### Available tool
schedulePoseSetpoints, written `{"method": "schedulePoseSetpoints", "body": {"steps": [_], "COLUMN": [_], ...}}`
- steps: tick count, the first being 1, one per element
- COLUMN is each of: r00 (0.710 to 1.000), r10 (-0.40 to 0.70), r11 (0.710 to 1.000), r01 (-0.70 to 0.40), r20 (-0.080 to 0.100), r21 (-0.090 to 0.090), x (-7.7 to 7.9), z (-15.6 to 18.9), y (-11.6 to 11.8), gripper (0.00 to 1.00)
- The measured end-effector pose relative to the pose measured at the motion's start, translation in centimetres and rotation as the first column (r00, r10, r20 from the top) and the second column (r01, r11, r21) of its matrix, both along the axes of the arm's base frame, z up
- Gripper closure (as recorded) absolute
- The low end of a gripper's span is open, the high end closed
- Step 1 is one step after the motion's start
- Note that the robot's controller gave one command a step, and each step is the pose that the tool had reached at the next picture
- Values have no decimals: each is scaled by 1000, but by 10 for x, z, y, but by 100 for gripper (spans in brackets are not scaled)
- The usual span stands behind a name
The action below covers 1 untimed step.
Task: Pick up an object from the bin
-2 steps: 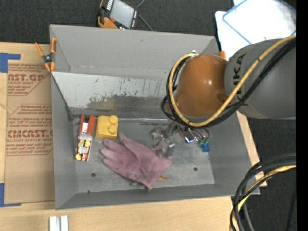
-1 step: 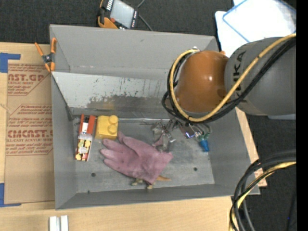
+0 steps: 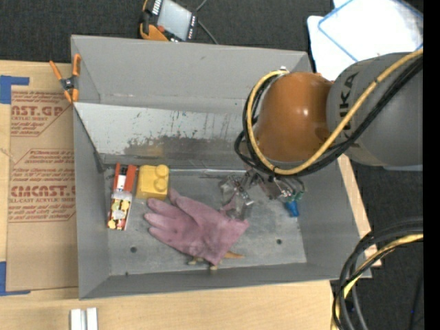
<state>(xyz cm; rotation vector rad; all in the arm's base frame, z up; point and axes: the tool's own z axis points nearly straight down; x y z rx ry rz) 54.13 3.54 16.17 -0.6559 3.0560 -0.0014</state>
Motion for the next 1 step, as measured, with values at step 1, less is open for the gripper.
{"method": "schedulePoseSetpoints", "body": {"steps": [1], "r00": [1000], "r10": [5], "r11": [1000], "r01": [-5], "r20": [-13], "r21": [-1], "x": [-1], "z": [14], "y": [0], "gripper": [100]}}
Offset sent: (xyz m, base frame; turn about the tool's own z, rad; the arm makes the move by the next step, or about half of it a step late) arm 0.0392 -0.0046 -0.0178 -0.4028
